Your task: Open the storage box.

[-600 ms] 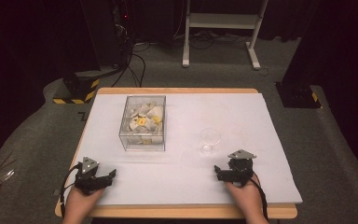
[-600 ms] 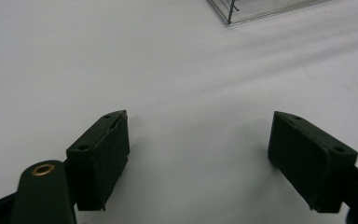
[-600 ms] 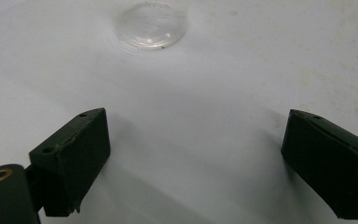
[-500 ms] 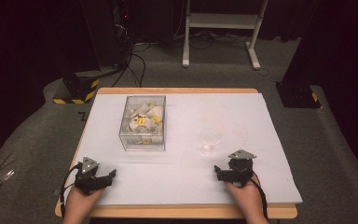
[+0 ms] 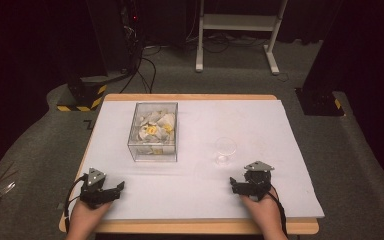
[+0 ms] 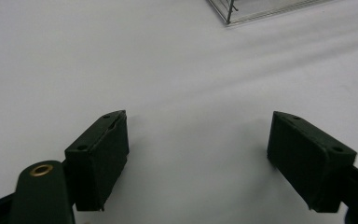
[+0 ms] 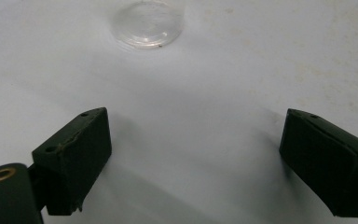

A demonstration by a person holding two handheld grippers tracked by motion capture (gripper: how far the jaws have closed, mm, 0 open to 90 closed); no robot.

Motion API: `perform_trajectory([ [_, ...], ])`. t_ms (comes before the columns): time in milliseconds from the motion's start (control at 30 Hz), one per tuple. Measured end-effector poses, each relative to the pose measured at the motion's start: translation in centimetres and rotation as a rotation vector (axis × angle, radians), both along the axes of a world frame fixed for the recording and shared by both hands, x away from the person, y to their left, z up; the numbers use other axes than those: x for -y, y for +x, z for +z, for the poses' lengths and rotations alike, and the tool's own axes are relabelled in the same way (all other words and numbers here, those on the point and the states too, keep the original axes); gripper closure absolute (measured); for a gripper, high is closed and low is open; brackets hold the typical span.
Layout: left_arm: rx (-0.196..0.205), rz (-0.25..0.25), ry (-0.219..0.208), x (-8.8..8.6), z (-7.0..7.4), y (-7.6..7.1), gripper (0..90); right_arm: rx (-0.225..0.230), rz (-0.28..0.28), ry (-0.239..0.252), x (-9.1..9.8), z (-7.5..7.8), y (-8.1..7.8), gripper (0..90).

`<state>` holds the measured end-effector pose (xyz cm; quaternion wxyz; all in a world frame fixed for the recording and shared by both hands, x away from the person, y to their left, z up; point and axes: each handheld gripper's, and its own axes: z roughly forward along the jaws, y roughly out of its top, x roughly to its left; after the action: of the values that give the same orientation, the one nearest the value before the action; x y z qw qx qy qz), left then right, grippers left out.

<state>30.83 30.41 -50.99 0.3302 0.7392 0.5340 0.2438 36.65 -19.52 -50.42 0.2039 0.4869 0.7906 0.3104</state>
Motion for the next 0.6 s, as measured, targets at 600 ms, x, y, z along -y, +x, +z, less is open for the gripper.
perform_trajectory([
  [600, -0.005, 0.005, 0.01, 0.06, 0.08, 0.08, 20.4, 0.011, -0.027, 0.015, 0.08, -0.12, -0.97, 9.8],
])
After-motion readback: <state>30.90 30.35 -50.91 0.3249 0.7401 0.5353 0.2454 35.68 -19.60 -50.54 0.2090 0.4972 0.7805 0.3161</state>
